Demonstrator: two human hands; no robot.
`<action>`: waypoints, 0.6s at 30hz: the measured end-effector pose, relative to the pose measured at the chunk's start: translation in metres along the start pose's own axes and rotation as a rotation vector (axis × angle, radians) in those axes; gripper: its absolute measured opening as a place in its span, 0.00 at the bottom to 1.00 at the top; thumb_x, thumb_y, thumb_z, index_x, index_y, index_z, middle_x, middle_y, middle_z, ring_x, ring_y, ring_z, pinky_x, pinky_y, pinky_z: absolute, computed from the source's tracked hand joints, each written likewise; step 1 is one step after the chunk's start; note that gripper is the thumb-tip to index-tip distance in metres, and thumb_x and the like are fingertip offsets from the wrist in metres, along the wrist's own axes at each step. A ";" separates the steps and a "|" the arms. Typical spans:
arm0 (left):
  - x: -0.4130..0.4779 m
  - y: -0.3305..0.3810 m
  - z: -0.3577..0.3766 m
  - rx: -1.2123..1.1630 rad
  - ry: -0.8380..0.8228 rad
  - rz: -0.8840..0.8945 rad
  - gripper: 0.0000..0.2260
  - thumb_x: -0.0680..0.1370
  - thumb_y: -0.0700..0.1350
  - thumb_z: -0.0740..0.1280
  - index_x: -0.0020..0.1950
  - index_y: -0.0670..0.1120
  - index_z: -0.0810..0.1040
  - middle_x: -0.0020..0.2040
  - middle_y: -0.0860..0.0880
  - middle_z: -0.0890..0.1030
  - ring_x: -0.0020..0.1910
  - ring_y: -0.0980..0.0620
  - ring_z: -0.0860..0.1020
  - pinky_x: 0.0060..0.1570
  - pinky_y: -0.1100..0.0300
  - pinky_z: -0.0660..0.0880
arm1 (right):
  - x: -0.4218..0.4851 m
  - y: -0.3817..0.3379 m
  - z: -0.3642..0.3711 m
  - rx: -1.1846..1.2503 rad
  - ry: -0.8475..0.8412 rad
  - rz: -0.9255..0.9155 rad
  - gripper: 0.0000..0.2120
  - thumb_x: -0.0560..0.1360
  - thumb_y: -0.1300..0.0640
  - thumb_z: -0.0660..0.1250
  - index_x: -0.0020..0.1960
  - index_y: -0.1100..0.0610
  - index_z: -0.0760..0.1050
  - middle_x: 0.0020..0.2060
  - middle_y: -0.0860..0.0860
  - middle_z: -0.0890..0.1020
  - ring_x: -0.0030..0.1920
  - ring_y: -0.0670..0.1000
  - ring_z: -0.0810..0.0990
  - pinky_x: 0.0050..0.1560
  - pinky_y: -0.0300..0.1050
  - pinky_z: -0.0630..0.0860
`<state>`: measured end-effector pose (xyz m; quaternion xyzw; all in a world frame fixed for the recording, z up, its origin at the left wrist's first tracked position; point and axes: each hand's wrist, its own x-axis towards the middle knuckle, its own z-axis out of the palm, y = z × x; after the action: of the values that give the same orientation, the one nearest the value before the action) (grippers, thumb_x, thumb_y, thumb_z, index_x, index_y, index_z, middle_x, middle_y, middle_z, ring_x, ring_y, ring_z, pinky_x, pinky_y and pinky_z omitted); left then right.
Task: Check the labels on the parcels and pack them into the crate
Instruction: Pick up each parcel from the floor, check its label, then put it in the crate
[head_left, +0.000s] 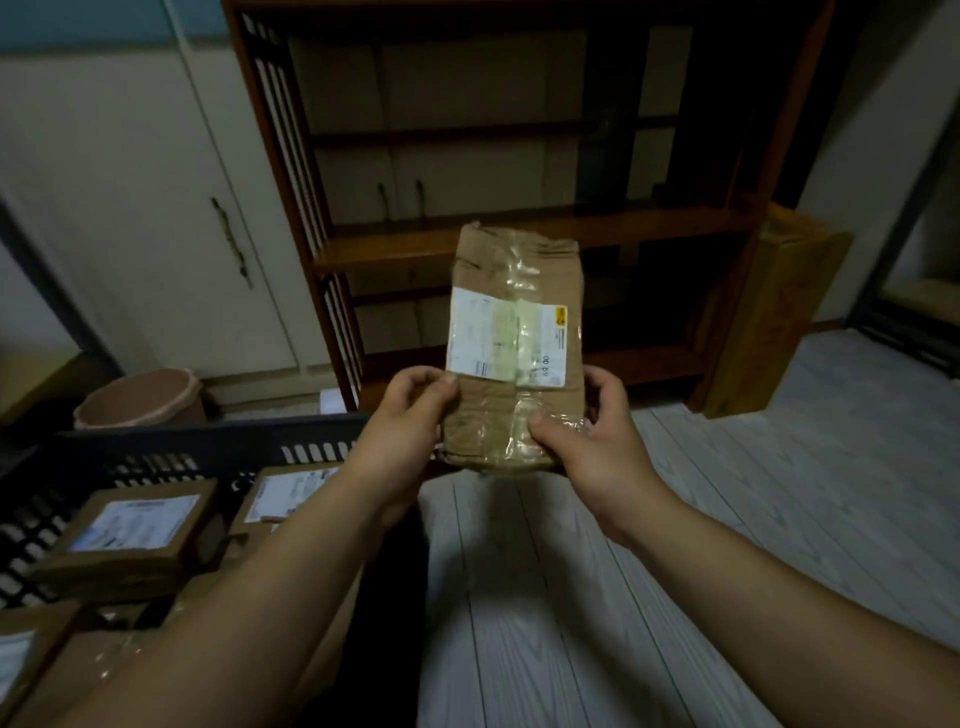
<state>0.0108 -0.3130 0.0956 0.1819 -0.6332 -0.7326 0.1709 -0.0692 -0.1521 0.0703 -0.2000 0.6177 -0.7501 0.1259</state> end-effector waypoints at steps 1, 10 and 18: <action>-0.004 0.009 -0.009 -0.016 -0.018 0.015 0.09 0.75 0.52 0.66 0.55 0.57 0.74 0.52 0.46 0.81 0.44 0.47 0.82 0.36 0.52 0.78 | -0.003 -0.008 0.009 -0.026 -0.007 -0.043 0.27 0.70 0.60 0.73 0.58 0.38 0.65 0.49 0.42 0.80 0.48 0.41 0.81 0.48 0.47 0.80; -0.035 0.066 -0.085 0.040 -0.209 0.250 0.26 0.64 0.53 0.75 0.61 0.60 0.74 0.56 0.51 0.82 0.54 0.50 0.81 0.44 0.59 0.79 | 0.002 -0.064 0.092 -0.124 -0.293 -0.066 0.41 0.63 0.58 0.74 0.69 0.37 0.59 0.54 0.42 0.80 0.53 0.45 0.80 0.50 0.48 0.79; -0.043 0.073 -0.107 0.191 -0.260 0.203 0.20 0.66 0.57 0.74 0.57 0.66 0.76 0.55 0.55 0.82 0.52 0.52 0.82 0.44 0.58 0.80 | 0.000 -0.066 0.097 -0.106 -0.290 0.052 0.30 0.66 0.50 0.76 0.62 0.41 0.65 0.48 0.42 0.83 0.46 0.44 0.83 0.40 0.44 0.81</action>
<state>0.1018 -0.3948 0.1561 0.0364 -0.7316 -0.6657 0.1426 -0.0215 -0.2233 0.1495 -0.2966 0.6367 -0.6762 0.2222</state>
